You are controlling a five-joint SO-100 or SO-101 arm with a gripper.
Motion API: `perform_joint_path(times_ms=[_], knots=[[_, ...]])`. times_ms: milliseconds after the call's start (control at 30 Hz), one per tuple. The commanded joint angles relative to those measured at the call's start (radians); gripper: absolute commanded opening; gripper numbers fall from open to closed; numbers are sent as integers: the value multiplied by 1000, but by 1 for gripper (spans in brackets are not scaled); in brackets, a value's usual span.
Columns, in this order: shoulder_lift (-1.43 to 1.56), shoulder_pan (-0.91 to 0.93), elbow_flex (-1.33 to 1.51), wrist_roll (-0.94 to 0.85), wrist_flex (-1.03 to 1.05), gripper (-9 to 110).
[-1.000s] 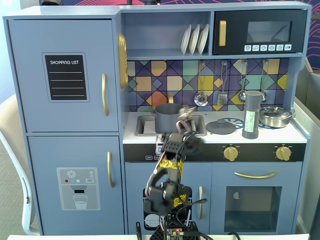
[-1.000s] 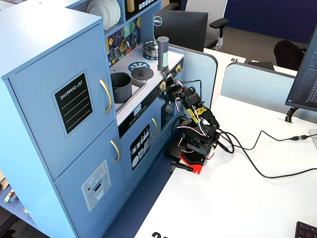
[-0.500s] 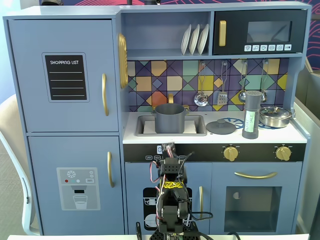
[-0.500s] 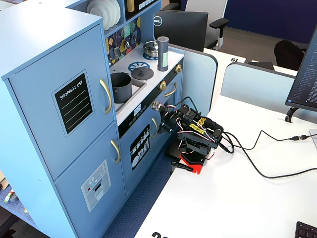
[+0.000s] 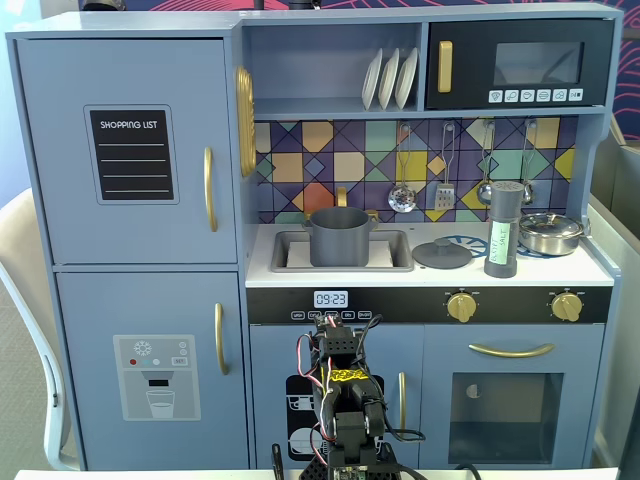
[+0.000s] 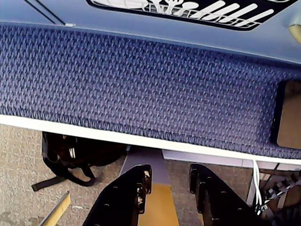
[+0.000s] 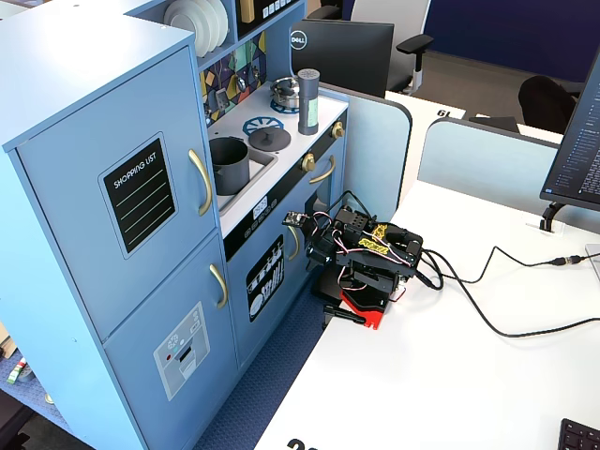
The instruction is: Put salt in the gray recipient
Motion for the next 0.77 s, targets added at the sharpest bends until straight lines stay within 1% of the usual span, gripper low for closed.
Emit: perform_joint_path(times_ms=[0, 733], knots=[[6, -6, -2, 17, 5, 2], [6, -6, -2, 17, 5, 6]])
